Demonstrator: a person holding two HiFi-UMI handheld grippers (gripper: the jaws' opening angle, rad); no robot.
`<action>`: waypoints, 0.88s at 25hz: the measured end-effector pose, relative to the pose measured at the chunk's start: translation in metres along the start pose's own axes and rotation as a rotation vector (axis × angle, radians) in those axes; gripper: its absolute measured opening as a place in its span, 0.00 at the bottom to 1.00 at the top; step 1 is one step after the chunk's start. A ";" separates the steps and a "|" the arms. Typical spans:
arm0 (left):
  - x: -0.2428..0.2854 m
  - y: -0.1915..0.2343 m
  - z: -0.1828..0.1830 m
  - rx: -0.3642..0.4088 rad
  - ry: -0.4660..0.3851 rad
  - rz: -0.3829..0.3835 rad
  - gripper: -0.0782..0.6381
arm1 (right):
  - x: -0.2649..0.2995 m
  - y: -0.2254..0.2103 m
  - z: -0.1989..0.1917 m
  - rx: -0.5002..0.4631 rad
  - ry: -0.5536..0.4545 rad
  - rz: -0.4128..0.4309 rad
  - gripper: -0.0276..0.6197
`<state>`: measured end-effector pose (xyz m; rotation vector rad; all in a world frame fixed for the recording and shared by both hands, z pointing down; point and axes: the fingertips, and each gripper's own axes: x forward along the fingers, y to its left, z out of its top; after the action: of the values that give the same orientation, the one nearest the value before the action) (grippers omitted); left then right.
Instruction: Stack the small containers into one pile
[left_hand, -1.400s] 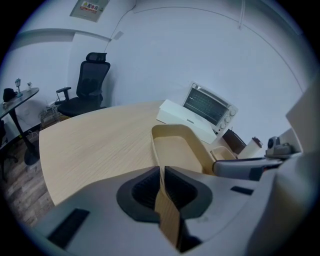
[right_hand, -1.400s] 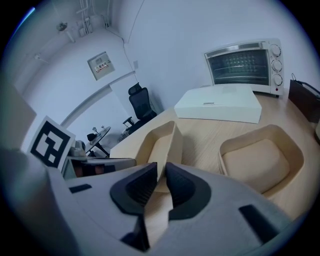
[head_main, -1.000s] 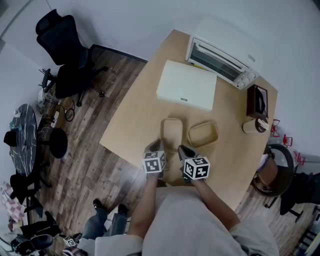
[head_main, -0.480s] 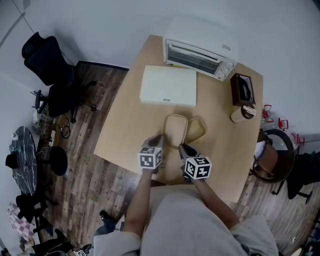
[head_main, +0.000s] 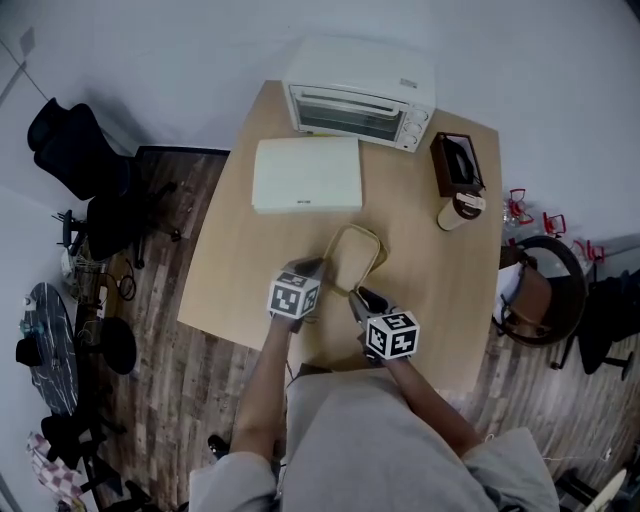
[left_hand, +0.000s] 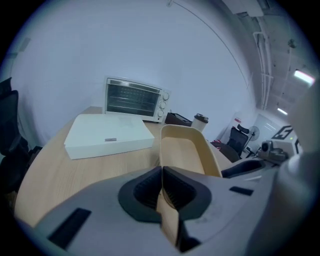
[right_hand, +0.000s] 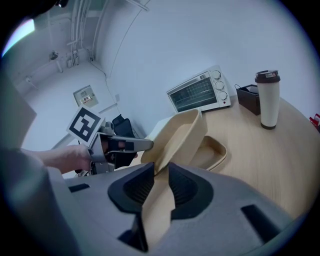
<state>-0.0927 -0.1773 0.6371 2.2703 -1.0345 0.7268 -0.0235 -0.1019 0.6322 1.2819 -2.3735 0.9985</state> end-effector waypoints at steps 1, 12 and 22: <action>0.003 -0.003 0.002 0.021 0.013 -0.010 0.13 | -0.002 -0.001 -0.001 -0.001 0.003 0.001 0.19; 0.037 -0.015 0.016 0.235 0.192 -0.140 0.13 | 0.002 -0.003 -0.007 -0.105 0.086 0.041 0.22; 0.068 -0.012 0.010 0.338 0.288 -0.216 0.13 | 0.020 -0.011 -0.021 -0.180 0.177 0.026 0.23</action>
<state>-0.0428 -0.2114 0.6719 2.4111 -0.5548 1.1632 -0.0279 -0.1044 0.6622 1.0558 -2.2900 0.8455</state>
